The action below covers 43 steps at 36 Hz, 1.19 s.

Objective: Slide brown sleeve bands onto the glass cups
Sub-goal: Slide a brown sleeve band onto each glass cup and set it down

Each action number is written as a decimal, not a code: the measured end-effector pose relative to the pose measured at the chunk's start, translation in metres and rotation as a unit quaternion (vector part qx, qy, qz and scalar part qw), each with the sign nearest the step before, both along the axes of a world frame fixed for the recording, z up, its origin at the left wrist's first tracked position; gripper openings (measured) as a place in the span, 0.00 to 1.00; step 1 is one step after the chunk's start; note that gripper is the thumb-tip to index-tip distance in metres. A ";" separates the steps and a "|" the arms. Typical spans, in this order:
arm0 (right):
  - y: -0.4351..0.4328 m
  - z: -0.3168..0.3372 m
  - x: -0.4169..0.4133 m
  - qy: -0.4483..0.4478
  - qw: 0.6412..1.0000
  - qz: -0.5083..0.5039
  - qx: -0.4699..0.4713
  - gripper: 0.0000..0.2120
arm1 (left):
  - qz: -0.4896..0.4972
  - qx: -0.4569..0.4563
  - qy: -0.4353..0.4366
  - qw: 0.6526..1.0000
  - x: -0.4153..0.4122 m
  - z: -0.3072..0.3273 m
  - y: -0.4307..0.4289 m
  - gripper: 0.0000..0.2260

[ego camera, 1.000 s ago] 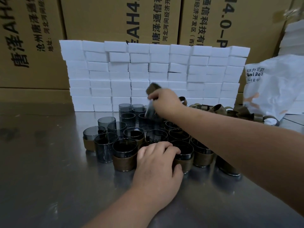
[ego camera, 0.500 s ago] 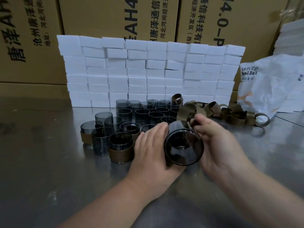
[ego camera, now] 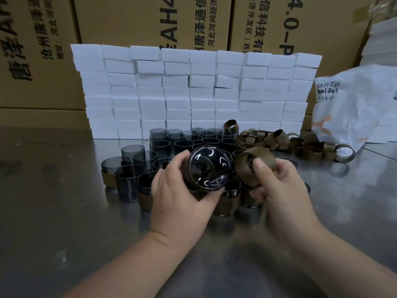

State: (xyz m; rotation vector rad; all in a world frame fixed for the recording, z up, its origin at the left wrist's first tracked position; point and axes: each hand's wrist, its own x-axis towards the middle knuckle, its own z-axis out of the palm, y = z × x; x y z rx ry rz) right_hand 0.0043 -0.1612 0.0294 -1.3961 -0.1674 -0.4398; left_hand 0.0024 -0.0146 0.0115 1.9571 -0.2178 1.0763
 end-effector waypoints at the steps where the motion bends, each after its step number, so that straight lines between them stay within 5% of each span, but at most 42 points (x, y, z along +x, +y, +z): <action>1: 0.001 0.001 -0.002 -0.001 1.000 0.002 -0.008 0.19 | 0.001 -0.007 0.009 1.000 0.001 0.000 0.000 0.35; 7: 0.008 -0.001 -0.014 -0.065 0.993 -0.011 -0.101 0.26 | -0.012 -0.013 0.013 1.000 0.002 -0.001 -0.002 0.39; 18: 0.010 -0.005 -0.021 -0.128 0.964 -0.014 -0.234 0.17 | 0.059 0.069 -0.007 0.996 0.005 -0.005 0.001 0.34; 28: 0.012 -0.006 -0.020 -0.026 0.992 0.032 -0.121 0.10 | 0.080 0.092 -0.014 0.992 0.002 -0.003 -0.001 0.31; 43: 0.013 -0.009 -0.018 -0.015 0.987 0.049 -0.149 0.12 | 0.071 0.141 -0.042 0.987 0.002 -0.003 -0.001 0.33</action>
